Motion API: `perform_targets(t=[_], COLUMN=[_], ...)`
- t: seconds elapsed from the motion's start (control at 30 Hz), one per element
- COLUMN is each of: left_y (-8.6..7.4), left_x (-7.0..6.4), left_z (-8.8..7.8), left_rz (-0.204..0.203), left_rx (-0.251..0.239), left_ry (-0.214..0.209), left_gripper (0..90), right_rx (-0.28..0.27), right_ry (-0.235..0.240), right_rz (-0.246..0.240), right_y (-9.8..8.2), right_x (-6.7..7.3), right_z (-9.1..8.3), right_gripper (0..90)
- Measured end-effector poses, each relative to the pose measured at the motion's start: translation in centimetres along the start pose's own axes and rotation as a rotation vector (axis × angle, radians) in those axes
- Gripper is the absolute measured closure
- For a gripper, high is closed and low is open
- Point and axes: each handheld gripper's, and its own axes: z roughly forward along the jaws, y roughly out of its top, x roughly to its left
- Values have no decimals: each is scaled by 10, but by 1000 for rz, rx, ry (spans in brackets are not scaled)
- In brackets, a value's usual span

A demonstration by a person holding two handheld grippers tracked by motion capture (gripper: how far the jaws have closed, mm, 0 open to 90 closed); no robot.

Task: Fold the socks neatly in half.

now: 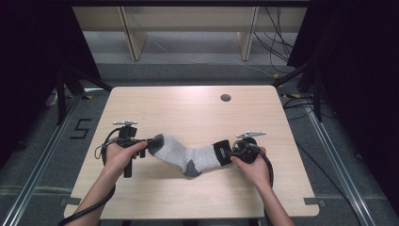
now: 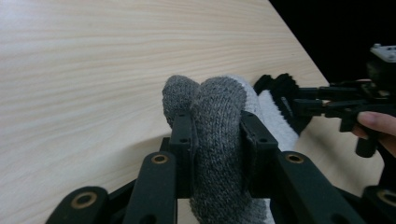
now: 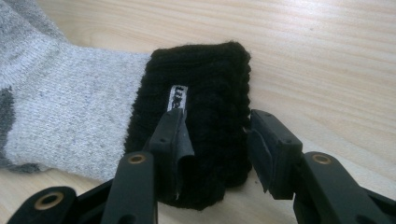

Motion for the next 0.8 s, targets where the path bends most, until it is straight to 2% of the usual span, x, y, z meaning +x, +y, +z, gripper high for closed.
perform_targets(t=[0.07, 0.13, 0.17, 0.2, 0.27, 0.3, 0.33, 0.37, 0.43, 0.5, 0.53, 0.57, 0.63, 0.67, 0.7, 0.73, 0.77, 0.8], left_y=[3, 6, 7, 8, 11, 12, 13, 14, 16, 18, 18, 19, 20, 20, 20, 21, 21, 22], left_x=[-4, -10, -12, -14, -19, -21, -24, -27, -31, -35, -36, -38, -41, -44, -45, -48, -50, -52], left_z=[0, 1, 1, 1, 2, 2, 3, 4, 5, 6, 7, 8, 11, 13, 14, 16, 18, 20], left_rz=[25, 13, 18, 17, 16, 12, 7, 6, 28, 30, 27, 33, 30, 33, 39, 43, 47, 55], left_rx=[11, -4, -2, -9, -21, -23, -32, -36, -32, -34, -36, -35, -35, -33, -32, -28, -28, -23], left_ry=[-13, -41, -47, -51, -60, -70, -74, -74, -58, -56, -56, -51, -60, -56, -56, -59, -66, -63], left_gripper=[705, 707, 708, 709, 710, 711, 711, 711, 711, 711, 711, 712, 712, 712, 712, 712, 712, 712], right_rx=[-1, -1, -4, -1, 6, 31, 24, -9, -5, 29, -4, -7, 18, 5, 36, 38, 12, 35], right_ry=[4, 1, 2, 10, 18, 26, 27, 30, 30, 19, 33, 29, 30, 30, 14, 14, 29, 22], right_rz=[-18, 1, -4, 13, 6, 44, 52, 2, 12, 51, 12, -9, 24, 8, 30, 27, 11, 33], right_y=[0, 0, 0, 0, 1, 1, 1, 1, 1, 2, 2, 3, 4, 4, 5, 5, 5, 6], right_x=[-1, 0, 0, 1, 1, 3, 5, 3, 5, 10, 8, 9, 12, 13, 15, 15, 16, 17], right_z=[0, 0, 1, 1, 2, 2, 3, 6, 6, 5, 8, 8, 9, 10, 8, 9, 11, 10], right_gripper=[559, 558, 557, 554, 546, 544, 544, 544, 544, 544, 544, 544, 544, 544, 544, 544, 544, 544])
